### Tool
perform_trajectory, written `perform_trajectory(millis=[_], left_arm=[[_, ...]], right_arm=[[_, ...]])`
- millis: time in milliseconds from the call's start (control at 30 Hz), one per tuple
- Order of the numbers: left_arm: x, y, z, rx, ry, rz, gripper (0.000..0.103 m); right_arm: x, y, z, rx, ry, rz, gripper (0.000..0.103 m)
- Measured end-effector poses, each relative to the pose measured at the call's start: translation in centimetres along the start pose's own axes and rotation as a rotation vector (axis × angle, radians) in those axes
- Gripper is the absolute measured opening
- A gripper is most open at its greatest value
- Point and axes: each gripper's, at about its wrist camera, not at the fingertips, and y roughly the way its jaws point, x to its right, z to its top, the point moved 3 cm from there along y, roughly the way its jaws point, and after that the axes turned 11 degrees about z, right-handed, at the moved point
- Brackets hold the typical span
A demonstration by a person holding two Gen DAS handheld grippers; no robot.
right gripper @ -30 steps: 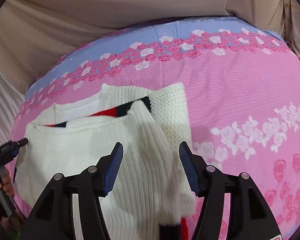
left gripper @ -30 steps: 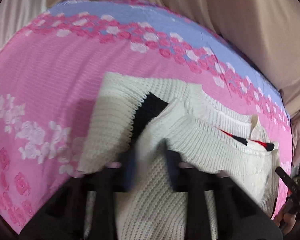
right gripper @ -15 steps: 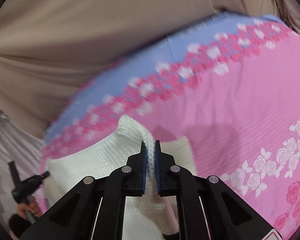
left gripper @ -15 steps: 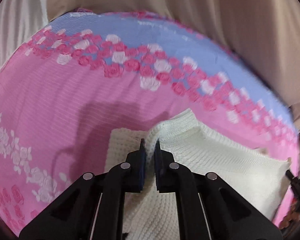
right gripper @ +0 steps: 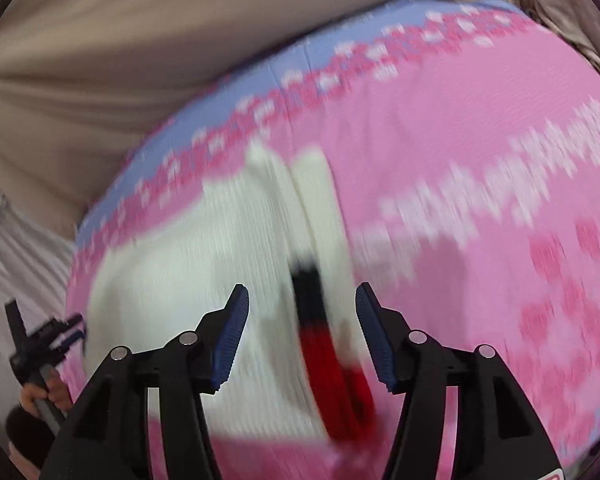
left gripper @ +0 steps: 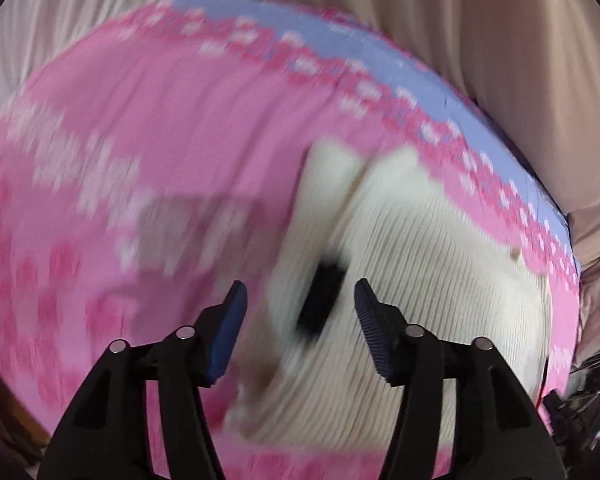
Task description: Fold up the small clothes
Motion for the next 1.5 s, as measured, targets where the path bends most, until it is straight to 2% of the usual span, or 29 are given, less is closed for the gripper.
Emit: perform_trajectory(millis=[67,133,200,267,300,333,367,467,533,633,767,833,867,900,933,967,1000,1033,1100,1133,1233,1300,1333,1367,1400,1467,1500], left_arm=[[-1.5,0.5,-3.2,-0.073,-0.067,-0.020,0.059],[-1.8,1.1,-5.1,-0.115,-0.112,-0.044,0.061],[-1.2,1.3,-5.8,-0.095,-0.127,-0.034,0.065],[0.2,1.7,-5.3,-0.093,-0.115,-0.034,0.063],[0.5,1.8,-4.8,-0.086,-0.118,-0.015,0.044],[0.8,1.8,-4.4,-0.091,-0.113,-0.030,0.030],[1.1,1.8,-4.1,-0.112,-0.105,-0.048,0.021],[0.3,-0.1,-3.5,-0.078,-0.085,-0.011,0.018],[-1.3,-1.4,-4.1,-0.075,-0.083,-0.002,0.017],[-3.6,-1.7,-6.5,-0.147,-0.073,0.011,0.016],[-5.8,-1.4,-11.0,-0.226,-0.064,0.047,0.017],[-5.7,-1.3,-11.9,-0.222,-0.075,0.028,0.018],[-5.5,-1.4,-11.9,-0.212,-0.076,0.015,0.019],[-5.0,-2.0,-11.5,-0.197,-0.073,0.005,0.022],[-4.7,-2.6,-11.0,-0.183,-0.067,-0.004,0.024],[-4.2,-3.6,-10.3,-0.155,-0.055,-0.013,0.027],[-3.5,-5.1,-9.1,-0.089,-0.034,-0.010,0.029],[-3.0,-6.1,-8.1,-0.030,-0.016,-0.004,0.031],[-1.5,-7.6,-6.0,0.073,0.020,0.008,0.056],[-0.1,-7.7,-4.6,0.110,0.038,0.000,0.058],[3.8,-4.6,-2.0,0.093,0.085,-0.032,0.060],[6.1,-0.6,-1.0,0.022,0.109,-0.028,0.057],[6.4,0.7,-1.1,-0.011,0.111,-0.028,0.054],[6.8,1.9,-1.2,-0.043,0.117,-0.036,0.033],[7.4,3.5,-1.2,-0.070,0.132,-0.015,0.009],[7.2,3.5,-1.3,-0.039,0.137,0.011,0.007],[6.9,2.5,-0.7,-0.017,0.119,0.000,0.007]], right_arm=[[1.2,0.4,-3.1,-0.049,0.052,0.006,0.058],[2.0,1.3,-4.7,-0.066,0.130,0.043,0.058],[2.0,2.4,-4.7,-0.055,0.187,0.113,0.059],[1.3,3.1,-4.1,-0.036,0.172,0.115,0.059],[1.0,3.4,-3.6,-0.029,0.164,0.120,0.049],[0.7,3.5,-3.0,-0.013,0.163,0.128,0.018],[0.5,3.4,-2.5,-0.005,0.169,0.125,0.012],[0.6,0.4,-1.6,0.074,0.158,0.107,0.009],[1.5,-1.7,-2.2,0.087,0.144,0.086,0.008],[4.2,-4.1,-4.7,0.055,0.164,0.044,0.007],[7.5,-4.6,-10.1,-0.035,0.219,-0.005,0.007],[8.0,-3.8,-11.7,-0.077,0.221,-0.001,0.010],[7.7,-3.8,-11.6,-0.069,0.204,-0.009,0.011],[7.2,-4.0,-11.0,-0.071,0.188,-0.028,0.019],[6.8,-4.3,-10.4,-0.063,0.177,-0.050,0.032],[6.1,-5.1,-9.3,-0.031,0.159,-0.086,0.037],[5.3,-6.0,-8.0,0.019,0.129,-0.111,0.045],[4.8,-6.7,-6.9,0.061,0.103,-0.122,0.057],[2.9,-6.9,-4.1,0.125,0.041,-0.098,0.067],[2.3,-6.2,-2.9,0.120,0.024,-0.080,0.067],[-0.4,-1.8,0.3,0.070,-0.032,-0.041,0.067],[-1.6,1.0,1.5,0.046,-0.077,-0.058,0.067],[-2.1,2.6,1.8,0.027,-0.094,-0.062,0.067],[-2.2,4.2,2.2,-0.002,-0.096,-0.061,0.067],[-2.0,5.0,2.3,-0.025,-0.089,-0.060,0.064],[-1.9,6.8,2.6,-0.070,-0.070,-0.029,0.018],[-2.0,6.4,2.8,-0.063,-0.052,0.000,0.008]])
